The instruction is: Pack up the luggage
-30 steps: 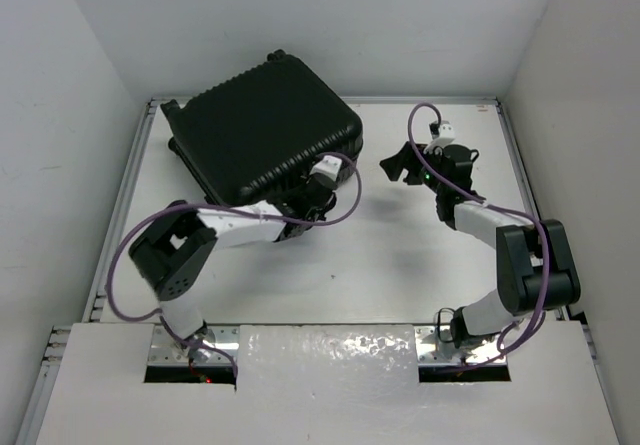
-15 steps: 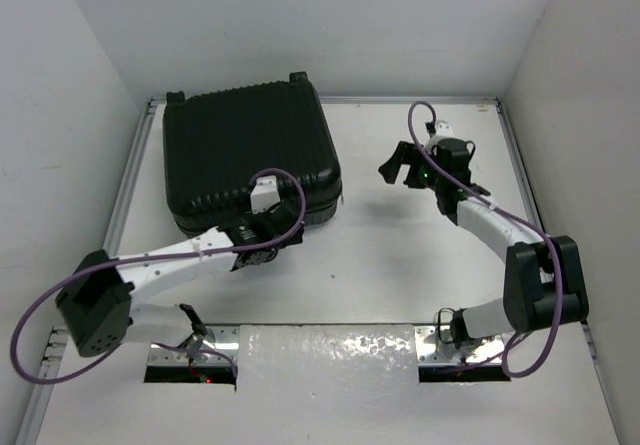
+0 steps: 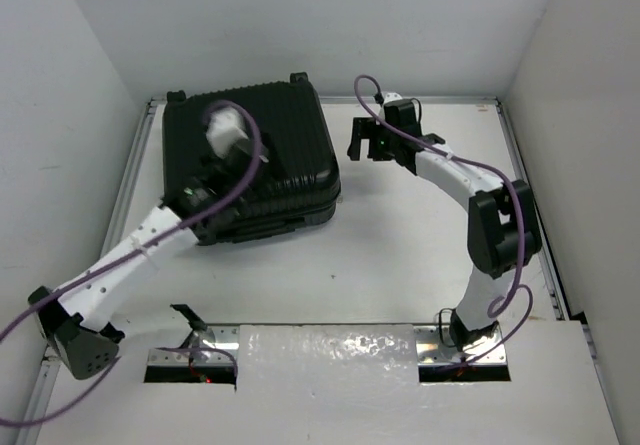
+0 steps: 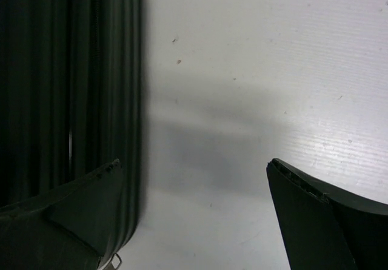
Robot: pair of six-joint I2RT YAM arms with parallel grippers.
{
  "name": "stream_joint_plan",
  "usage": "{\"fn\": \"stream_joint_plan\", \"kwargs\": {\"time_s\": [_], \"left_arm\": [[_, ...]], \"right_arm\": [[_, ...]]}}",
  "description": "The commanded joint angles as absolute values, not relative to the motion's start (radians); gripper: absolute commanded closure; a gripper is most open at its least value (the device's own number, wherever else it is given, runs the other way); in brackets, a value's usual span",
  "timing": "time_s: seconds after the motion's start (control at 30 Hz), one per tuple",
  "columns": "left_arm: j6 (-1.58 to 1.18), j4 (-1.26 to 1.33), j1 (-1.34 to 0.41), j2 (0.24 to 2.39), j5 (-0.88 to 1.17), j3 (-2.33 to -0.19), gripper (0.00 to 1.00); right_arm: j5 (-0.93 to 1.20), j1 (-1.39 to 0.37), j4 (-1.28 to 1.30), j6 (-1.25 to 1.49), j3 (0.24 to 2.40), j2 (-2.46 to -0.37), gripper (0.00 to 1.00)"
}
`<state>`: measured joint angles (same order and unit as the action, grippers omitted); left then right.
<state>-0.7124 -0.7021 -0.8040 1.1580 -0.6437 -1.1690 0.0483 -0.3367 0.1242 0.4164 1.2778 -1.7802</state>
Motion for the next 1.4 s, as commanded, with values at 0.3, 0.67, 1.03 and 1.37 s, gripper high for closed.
{"fn": "stream_joint_plan", "kwargs": {"time_s": [0.3,0.67,1.03,1.37], "left_arm": [[-0.748,-0.68,0.236,1.268,-0.442,-1.321,0.18],[-0.77,-0.483,0.304,1.642,-0.201,-1.238,0.21],[-0.528,-0.661,0.028,2.184,0.167,-1.949,0.24],[-0.678,-0.851,0.101,2.145,-0.093,-2.255,0.18]], "right_arm": [[0.061,-0.431,0.219,0.35,1.456,-1.894,0.01],[0.183,-0.531,0.085,0.399,1.281,-1.806,0.02],[0.255,-0.589,-0.107,0.45,1.104,-1.706,0.02],[0.058,-0.583,-0.084,0.384,0.929,-1.511,0.01]]}}
